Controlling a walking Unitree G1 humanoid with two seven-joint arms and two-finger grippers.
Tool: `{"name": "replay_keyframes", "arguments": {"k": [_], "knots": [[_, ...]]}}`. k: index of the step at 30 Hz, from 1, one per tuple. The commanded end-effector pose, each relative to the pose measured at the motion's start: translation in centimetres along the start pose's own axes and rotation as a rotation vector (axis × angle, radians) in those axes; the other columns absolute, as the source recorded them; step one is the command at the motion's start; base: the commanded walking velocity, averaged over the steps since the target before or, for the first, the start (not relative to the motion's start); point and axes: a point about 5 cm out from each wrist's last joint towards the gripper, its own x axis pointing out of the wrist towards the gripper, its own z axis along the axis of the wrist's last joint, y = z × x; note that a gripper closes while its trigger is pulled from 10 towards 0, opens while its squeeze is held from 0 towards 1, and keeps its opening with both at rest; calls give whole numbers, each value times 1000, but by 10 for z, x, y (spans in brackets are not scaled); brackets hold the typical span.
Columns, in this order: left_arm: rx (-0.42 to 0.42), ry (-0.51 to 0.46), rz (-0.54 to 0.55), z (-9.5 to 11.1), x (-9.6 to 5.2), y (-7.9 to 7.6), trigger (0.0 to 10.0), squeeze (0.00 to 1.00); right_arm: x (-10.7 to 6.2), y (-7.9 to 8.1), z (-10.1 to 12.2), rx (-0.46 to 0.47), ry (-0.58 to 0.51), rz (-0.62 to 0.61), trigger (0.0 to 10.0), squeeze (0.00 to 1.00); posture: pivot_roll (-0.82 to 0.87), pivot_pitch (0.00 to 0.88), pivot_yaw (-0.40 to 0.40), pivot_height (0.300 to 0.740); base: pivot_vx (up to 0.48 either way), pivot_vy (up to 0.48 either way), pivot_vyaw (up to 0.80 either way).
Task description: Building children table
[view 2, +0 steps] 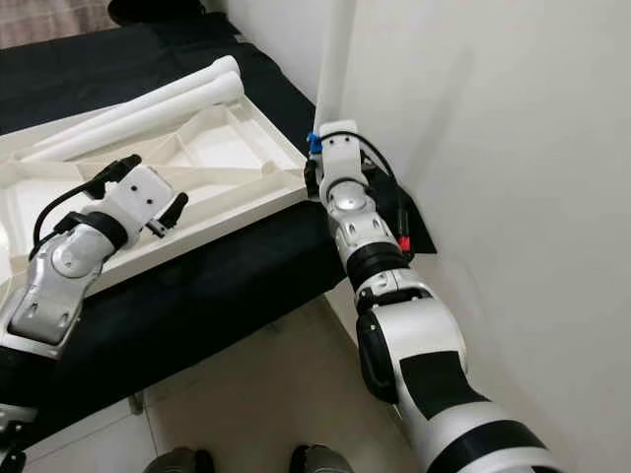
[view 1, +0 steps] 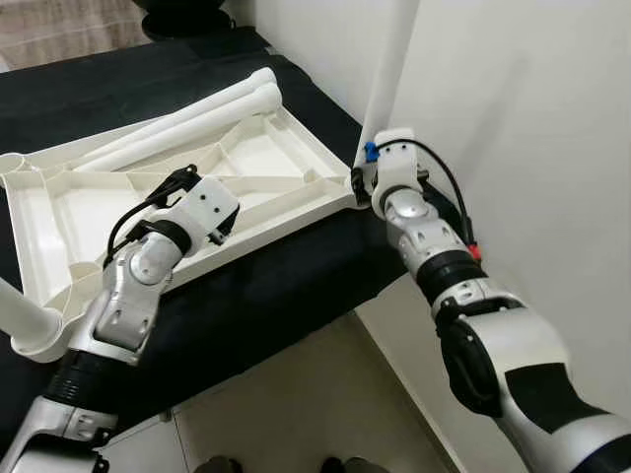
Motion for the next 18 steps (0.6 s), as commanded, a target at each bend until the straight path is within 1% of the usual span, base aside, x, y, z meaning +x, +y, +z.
{"name": "replay_keyframes", "arguments": {"k": [1,2,4,5,7,8,10,11,12,13,15,16,18], "knots": [[-61,0,-3,2,-5,-9,10000,0,1,-4,3,31,-18,-10,10000,0,78,132,-102,740,0,0,0],[-61,0,-3,2,-5,-9,10000,0,1,-4,3,31,-18,-10,10000,0,78,132,-102,740,0,0,0],[-129,-14,-2,6,-11,-18,10000,0,0,-2,2,46,-39,19,10000,0,78,132,-102,740,0,0,0],[-129,-14,-2,6,-11,-18,10000,0,0,-2,2,46,-39,19,10000,0,78,132,-102,740,0,0,0],[-172,-17,-10,8,-16,-29,10000,0,-4,5,-3,71,-77,70,10000,0,64,113,-99,740,0,0,0],[-203,-17,-1,10,-20,-34,10000,0,-9,8,-7,89,-113,94,10000,0,62,109,-98,740,0,0,0],[-219,-33,-3,13,-29,-42,10000,0,-27,13,-14,145,-202,147,10000,0,54,95,-97,740,0,0,0],[-250,-22,10,12,-34,-44,10000,0,-39,15,-18,145,-231,172,10000,0,49,86,-93,740,0,0,0],[-250,-22,10,12,-34,-44,10000,0,-39,15,-18,145,-231,172,10000,0,49,86,-93,740,0,0,0],[-267,-14,13,12,-38,-46,10000,0,-50,17,-21,160,-250,201,10000,0,48,82,-93,740,0,0,0],[-297,2,16,12,-47,-49,10000,0,-74,20,-31,152,-265,231,10000,0,42,66,-87,740,0,0,0],[-297,2,16,12,-47,-49,10000,0,-74,20,-31,152,-265,231,10000,0,42,66,-87,740,0,0,0],[-334,8,29,13,-58,-52,10000,0,-96,19,-41,137,-276,253,10000,0,38,56,-85,740,0,0,0]]}}
